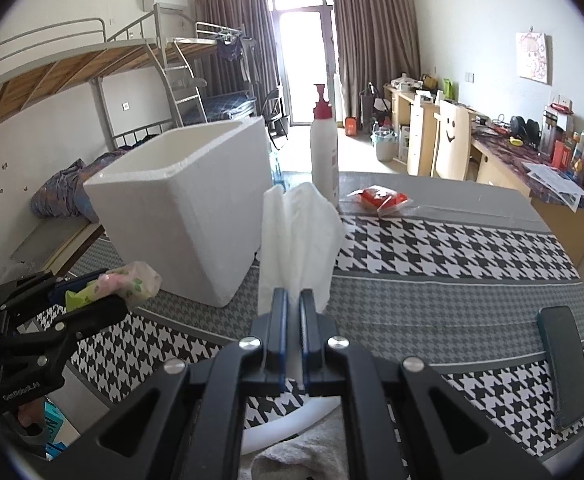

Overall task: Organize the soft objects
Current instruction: 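Lift the tissue with the right gripper while the left gripper lifts the wipes pack, then carry the tissue and wipes pack in both grippers over the white foam box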

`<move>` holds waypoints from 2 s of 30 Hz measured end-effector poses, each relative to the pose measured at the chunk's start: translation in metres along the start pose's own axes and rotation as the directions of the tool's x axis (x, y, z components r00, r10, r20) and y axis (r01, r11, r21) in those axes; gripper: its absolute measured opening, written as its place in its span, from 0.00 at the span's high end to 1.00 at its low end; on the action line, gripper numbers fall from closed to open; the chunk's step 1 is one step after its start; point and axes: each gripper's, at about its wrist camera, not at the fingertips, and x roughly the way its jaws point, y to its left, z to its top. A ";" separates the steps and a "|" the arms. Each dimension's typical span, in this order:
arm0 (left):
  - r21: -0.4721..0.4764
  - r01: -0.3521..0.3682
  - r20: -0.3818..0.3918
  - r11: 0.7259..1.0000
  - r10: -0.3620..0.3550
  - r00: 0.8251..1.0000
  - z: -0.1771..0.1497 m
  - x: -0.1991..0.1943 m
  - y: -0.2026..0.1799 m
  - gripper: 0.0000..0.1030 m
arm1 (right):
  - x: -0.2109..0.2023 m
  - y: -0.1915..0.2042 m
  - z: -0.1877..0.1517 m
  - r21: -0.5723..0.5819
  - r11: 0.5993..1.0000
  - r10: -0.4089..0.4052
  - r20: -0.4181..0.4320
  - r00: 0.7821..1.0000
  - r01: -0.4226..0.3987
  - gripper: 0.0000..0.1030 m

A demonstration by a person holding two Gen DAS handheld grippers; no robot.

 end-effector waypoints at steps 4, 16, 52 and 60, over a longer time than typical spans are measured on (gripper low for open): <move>-0.003 -0.005 0.014 1.000 0.005 1.000 0.003 -0.001 0.000 0.66 | -0.003 0.000 0.003 -0.006 1.000 -0.002 0.016 1.000 0.002 0.92; -0.007 -0.032 0.055 0.999 0.032 0.998 0.012 -0.011 0.003 0.66 | -0.007 0.007 0.010 -0.023 1.000 0.008 0.046 0.999 -0.007 0.92; 0.014 -0.075 0.176 0.997 0.072 0.982 0.048 -0.022 0.009 0.66 | -0.029 0.022 0.042 -0.062 0.998 0.038 0.164 0.986 -0.028 0.92; 0.005 -0.093 0.193 0.996 0.090 0.977 0.057 -0.022 0.013 0.66 | -0.030 0.026 0.051 -0.070 0.997 0.044 0.184 0.982 -0.032 0.92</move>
